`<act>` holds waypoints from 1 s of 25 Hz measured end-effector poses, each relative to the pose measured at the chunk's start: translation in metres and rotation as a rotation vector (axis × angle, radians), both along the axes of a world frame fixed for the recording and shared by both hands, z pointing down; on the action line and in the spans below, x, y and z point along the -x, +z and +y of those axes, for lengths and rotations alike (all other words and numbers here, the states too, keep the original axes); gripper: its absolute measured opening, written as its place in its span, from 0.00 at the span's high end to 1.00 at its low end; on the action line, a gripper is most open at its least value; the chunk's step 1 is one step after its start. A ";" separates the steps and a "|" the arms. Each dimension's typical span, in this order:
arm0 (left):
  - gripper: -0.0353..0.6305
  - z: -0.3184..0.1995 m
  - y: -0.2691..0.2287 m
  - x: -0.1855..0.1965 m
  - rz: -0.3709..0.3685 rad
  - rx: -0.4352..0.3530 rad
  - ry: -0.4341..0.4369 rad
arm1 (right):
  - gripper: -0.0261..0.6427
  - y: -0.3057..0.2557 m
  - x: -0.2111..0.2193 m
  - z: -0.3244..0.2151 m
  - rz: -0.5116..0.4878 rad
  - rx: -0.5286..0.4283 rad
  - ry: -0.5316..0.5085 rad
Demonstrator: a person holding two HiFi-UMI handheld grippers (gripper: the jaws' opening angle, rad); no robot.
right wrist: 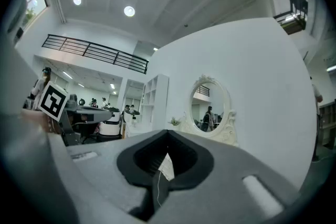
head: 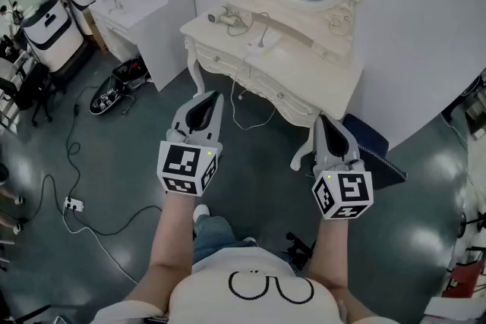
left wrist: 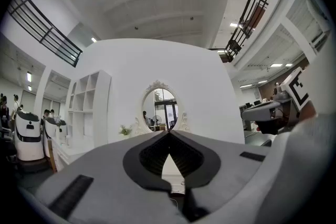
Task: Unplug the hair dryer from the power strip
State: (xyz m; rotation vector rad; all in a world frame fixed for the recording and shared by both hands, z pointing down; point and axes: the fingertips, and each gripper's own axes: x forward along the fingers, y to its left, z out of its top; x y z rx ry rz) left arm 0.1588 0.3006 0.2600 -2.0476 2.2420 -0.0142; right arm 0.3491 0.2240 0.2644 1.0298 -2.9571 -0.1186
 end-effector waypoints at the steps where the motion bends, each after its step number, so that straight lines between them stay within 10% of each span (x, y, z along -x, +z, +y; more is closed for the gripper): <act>1: 0.95 -0.003 0.000 0.001 0.004 -0.005 0.000 | 0.96 0.001 0.001 -0.003 0.006 -0.002 0.000; 10: 0.95 -0.045 0.024 0.035 0.043 0.012 0.037 | 0.96 0.026 0.041 -0.040 0.053 0.025 0.012; 25: 0.95 -0.200 0.037 0.226 0.097 0.027 0.203 | 0.96 0.036 0.231 -0.173 0.066 0.043 0.128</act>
